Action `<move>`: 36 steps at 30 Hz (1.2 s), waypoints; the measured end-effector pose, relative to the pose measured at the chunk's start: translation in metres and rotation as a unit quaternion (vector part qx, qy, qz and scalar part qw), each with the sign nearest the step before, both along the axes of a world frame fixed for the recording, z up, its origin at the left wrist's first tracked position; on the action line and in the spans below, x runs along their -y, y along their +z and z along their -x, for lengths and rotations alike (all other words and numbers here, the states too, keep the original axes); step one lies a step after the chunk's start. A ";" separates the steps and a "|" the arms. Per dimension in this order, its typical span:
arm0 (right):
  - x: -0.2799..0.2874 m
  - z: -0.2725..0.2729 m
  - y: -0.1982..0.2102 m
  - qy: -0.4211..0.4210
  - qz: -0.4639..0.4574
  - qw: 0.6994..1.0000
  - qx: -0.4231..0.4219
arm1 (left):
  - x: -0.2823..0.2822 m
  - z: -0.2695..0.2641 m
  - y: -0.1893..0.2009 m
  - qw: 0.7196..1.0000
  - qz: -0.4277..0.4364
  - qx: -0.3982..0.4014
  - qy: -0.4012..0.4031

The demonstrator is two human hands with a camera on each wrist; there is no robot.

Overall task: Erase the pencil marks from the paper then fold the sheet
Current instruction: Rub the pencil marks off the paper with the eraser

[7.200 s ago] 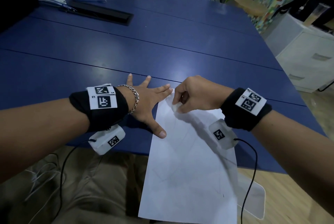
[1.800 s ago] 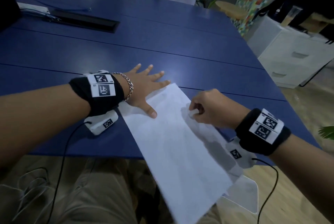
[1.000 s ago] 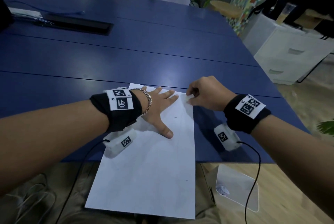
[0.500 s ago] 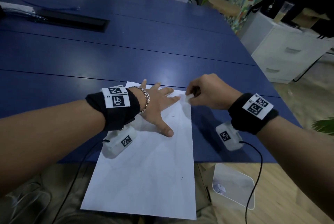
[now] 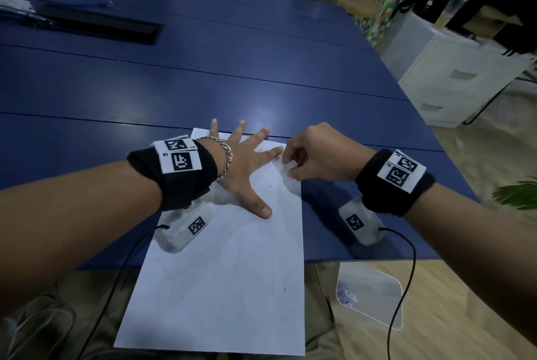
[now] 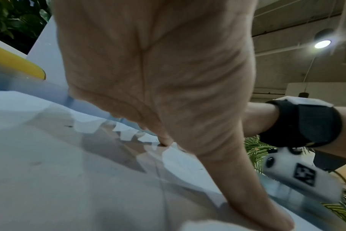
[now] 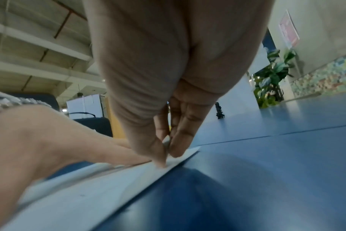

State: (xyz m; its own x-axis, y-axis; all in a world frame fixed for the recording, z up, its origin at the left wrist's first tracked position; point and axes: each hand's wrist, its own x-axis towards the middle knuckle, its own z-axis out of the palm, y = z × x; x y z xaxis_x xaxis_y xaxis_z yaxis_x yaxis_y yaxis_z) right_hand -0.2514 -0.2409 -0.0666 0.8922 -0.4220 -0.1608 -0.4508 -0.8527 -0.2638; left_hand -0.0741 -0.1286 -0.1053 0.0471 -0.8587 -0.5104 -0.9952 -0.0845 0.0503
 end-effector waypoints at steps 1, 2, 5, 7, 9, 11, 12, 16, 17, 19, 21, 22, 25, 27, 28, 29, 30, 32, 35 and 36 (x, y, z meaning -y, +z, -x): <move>0.004 -0.002 -0.001 -0.007 0.012 1.000 0.011 | 0.000 0.000 0.000 1.000 -0.003 -0.003 -0.002; 0.008 -0.004 -0.002 -0.019 0.026 0.999 0.027 | 0.000 0.000 0.000 1.000 -0.005 -0.005 -0.003; 0.006 -0.006 -0.004 -0.034 0.042 0.997 0.052 | -0.002 -0.001 0.002 1.000 -0.016 -0.011 0.000; -0.008 -0.002 -0.002 0.002 0.022 0.999 0.024 | -0.003 0.000 0.004 0.999 -0.026 -0.019 0.009; -0.016 0.000 0.001 0.036 0.008 0.999 -0.008 | -0.003 0.001 0.005 0.999 -0.034 -0.020 0.012; -0.007 -0.003 0.003 0.016 0.022 1.000 -0.004 | -0.003 0.001 0.006 0.999 -0.038 -0.023 0.013; 0.001 -0.006 0.003 -0.008 0.032 0.999 0.008 | -0.003 0.001 0.006 0.999 -0.039 -0.023 0.014; -0.001 -0.007 -0.001 -0.019 0.046 0.998 0.036 | -0.004 0.001 0.006 0.999 -0.039 -0.026 0.017; -0.010 -0.005 -0.001 0.006 0.031 0.999 0.023 | -0.004 0.001 0.006 0.999 -0.039 -0.027 0.016; -0.024 0.001 0.001 0.046 -0.006 0.999 -0.011 | -0.003 0.001 0.005 0.999 -0.044 -0.026 0.013; -0.018 0.002 0.004 0.038 0.004 0.999 -0.009 | -0.002 0.001 0.005 0.999 -0.047 -0.020 0.013; -0.010 0.002 0.006 0.015 0.016 1.000 0.007 | -0.002 0.001 0.005 0.999 -0.047 -0.017 0.014; 0.004 0.010 0.010 -0.036 0.015 0.998 0.042 | -0.003 0.001 0.004 0.999 -0.036 -0.018 0.009; -0.003 0.018 0.007 -0.032 -0.017 0.999 0.032 | -0.003 -0.003 0.002 1.000 -0.017 -0.013 0.001; -0.010 0.022 0.003 -0.026 -0.026 0.999 0.025 | -0.003 -0.004 0.003 1.000 0.003 -0.004 -0.007; -0.016 0.024 -0.001 -0.021 -0.026 0.999 0.027 | -0.003 -0.006 0.004 0.999 0.031 0.008 -0.021; -0.019 0.026 -0.005 -0.022 -0.022 0.999 0.038 | -0.003 -0.007 0.004 0.997 0.059 0.018 -0.039; -0.019 0.025 -0.008 -0.035 -0.016 0.997 0.060 | -0.003 -0.008 0.005 0.994 0.081 0.025 -0.073; -0.014 0.019 -0.004 -0.038 -0.019 0.999 0.027 | -0.008 -0.009 0.004 0.998 0.022 -0.001 -0.062; -0.012 0.016 -0.002 -0.036 -0.022 0.999 0.013 | -0.009 -0.010 0.002 0.999 0.009 -0.010 -0.051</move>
State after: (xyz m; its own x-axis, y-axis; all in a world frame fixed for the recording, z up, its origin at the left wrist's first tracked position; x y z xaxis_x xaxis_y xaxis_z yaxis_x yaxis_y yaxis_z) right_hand -0.2679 -0.2292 -0.0684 0.8639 -0.4784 -0.1573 -0.5031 -0.8053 -0.3137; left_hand -0.0640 -0.1194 -0.1036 -0.0510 -0.8672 -0.4954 -0.9973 0.0181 0.0710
